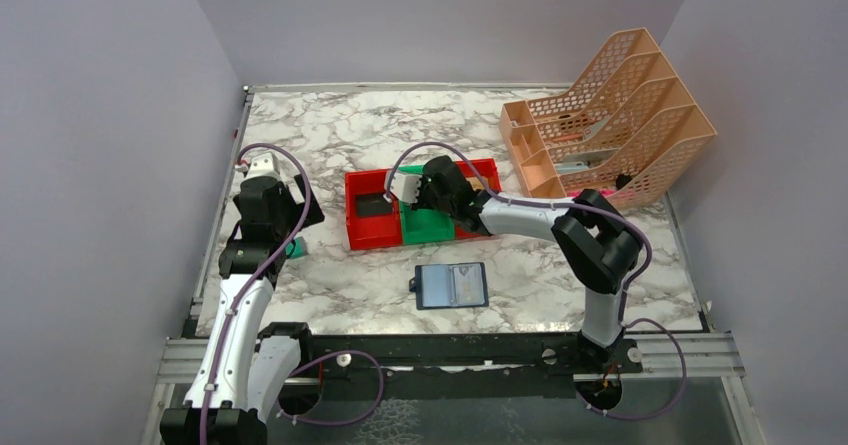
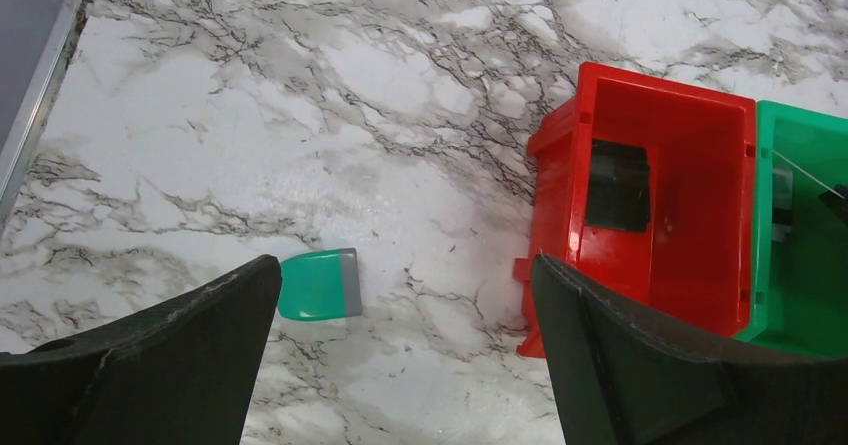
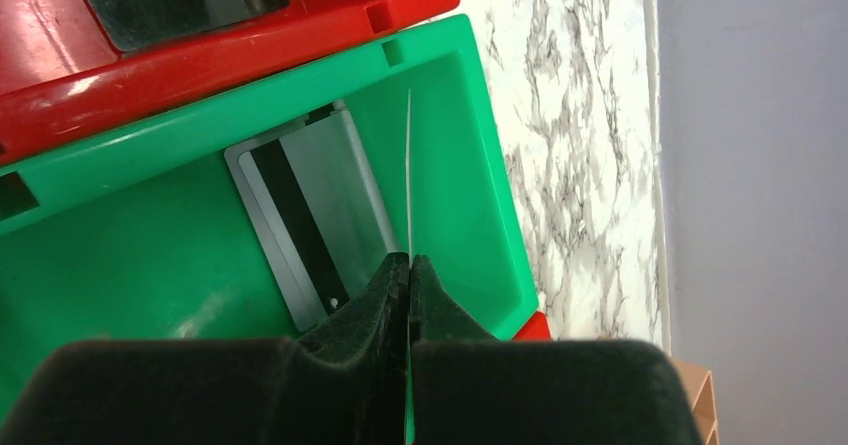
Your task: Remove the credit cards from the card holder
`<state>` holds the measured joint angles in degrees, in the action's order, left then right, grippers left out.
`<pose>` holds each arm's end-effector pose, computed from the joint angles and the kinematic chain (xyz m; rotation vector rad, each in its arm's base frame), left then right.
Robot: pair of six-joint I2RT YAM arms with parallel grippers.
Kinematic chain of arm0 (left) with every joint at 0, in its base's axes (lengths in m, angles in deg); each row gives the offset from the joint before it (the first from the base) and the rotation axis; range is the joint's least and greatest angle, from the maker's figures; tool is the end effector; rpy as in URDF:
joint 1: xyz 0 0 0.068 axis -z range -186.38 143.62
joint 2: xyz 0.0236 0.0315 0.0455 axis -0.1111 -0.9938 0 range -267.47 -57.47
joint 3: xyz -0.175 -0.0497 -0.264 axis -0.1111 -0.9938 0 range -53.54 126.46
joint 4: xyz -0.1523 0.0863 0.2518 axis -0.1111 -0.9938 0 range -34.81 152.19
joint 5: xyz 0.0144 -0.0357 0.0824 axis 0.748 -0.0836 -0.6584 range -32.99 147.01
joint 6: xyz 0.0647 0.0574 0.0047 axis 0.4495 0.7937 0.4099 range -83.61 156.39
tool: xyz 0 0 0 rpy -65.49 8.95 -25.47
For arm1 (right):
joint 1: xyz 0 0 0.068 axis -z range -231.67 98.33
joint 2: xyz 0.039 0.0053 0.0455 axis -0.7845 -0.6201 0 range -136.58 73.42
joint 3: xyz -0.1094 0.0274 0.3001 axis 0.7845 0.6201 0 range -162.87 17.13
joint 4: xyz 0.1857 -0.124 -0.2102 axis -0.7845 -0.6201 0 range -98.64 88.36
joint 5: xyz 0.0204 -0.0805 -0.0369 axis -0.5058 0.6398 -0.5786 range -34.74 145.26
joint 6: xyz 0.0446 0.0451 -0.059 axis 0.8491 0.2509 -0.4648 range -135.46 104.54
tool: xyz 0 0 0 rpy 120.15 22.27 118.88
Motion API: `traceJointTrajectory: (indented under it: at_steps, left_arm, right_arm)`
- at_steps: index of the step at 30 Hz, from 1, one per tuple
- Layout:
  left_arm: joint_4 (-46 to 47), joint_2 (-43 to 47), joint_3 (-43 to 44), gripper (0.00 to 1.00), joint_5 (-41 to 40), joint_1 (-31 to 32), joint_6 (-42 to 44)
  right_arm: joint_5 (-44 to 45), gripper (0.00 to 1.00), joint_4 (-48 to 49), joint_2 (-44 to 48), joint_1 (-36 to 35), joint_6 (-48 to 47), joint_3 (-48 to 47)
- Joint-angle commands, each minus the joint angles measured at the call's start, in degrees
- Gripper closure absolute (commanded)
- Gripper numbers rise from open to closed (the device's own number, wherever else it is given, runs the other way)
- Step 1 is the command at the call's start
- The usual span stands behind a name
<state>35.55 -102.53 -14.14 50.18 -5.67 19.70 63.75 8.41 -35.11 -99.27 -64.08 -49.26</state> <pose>0.2230 0.0064 0.2858 -0.3652 2.0990 -0.0518 0.3482 0.3643 0.1790 -1.5249 1.4852 -0.1684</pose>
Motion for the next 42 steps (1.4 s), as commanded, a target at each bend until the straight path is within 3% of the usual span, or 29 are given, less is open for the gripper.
traceJointTrajectory:
  at_steps: [1,16,28,34,37,39,42]
  left_arm:
    - [1.52,1.21,-0.22,0.01,1.09,-0.29,-0.01]
    - [1.6,1.47,-0.2,0.01,2.08,-0.34,0.24]
    - [1.62,1.32,-0.28,0.01,2.51,-0.31,0.52]
    - [1.58,1.24,-0.28,0.01,3.03,-0.3,0.69]
    - [1.61,1.09,-0.28,0.01,3.07,-0.28,0.69]
    - [1.63,0.99,-0.19,0.01,3.28,-0.34,0.81]
    - [1.84,0.77,-0.28,0.01,5.92,-0.33,1.63]
  right_arm:
    - [1.0,0.94,3.57,-2.71,-0.31,-2.1,-0.49]
    - [-6.52,0.85,-0.3,-3.52,-0.39,-3.5,0.22]
    - [-5.73,0.8,-2.26,-3.45,-0.39,-0.38,-0.81]
    - [-9.04,0.77,0.81,1.75,-0.39,6.16,-0.06]
    - [-10.18,0.83,1.67,5.08,-0.39,15.3,0.41]
    - [-9.94,0.87,7.39,8.52,-0.39,23.76,4.56]
    - [-10.12,0.81,21.71,15.91,-0.4,34.39,16.12]
